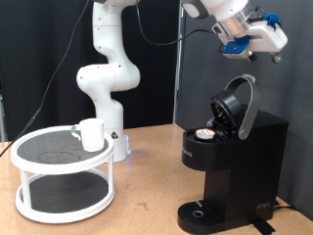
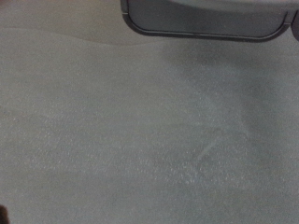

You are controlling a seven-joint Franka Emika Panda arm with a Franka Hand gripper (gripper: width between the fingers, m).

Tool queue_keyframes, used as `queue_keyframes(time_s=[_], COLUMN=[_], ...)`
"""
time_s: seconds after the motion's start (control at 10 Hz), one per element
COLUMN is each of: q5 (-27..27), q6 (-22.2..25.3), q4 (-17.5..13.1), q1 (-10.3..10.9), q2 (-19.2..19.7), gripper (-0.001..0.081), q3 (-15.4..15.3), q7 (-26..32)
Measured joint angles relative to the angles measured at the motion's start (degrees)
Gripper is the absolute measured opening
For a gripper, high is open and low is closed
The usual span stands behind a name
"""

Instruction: Make a cup of coffee with the keurig machine

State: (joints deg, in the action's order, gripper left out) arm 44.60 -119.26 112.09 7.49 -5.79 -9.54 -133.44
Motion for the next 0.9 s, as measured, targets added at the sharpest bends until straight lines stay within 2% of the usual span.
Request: queue_keyframes(time_s=[0.2, 0.3, 0.4, 0.5, 0.6, 0.7, 0.8, 0.9], q5=[-0.27, -0.62, -0.96, -1.20, -1.31, -1.36, -1.37, -1.37], q6=[0.07, 0.19, 0.22, 0.22, 0.23, 0.23, 0.23, 0.23], q4=[0.52, 0.90, 1.35, 1.79, 2.24, 2.64, 2.95, 3.22], q1=[-0.07, -0.09, -0.10, -0.10, -0.10, -0.10, -0.11, -0.12], q2=[0.00, 0.00, 0.01, 0.00, 0.00, 0.00, 0.00, -0.01], gripper=[0.0722, 0.0534, 0.0534, 0.0350, 0.0216, 0.0216, 0.0057, 0.0057], q3=[0.00, 0.01, 0.01, 0.01, 0.01, 0.01, 0.01, 0.02], q7=[0.08, 0.08, 0.08, 0.08, 0.08, 0.10, 0.17, 0.27])
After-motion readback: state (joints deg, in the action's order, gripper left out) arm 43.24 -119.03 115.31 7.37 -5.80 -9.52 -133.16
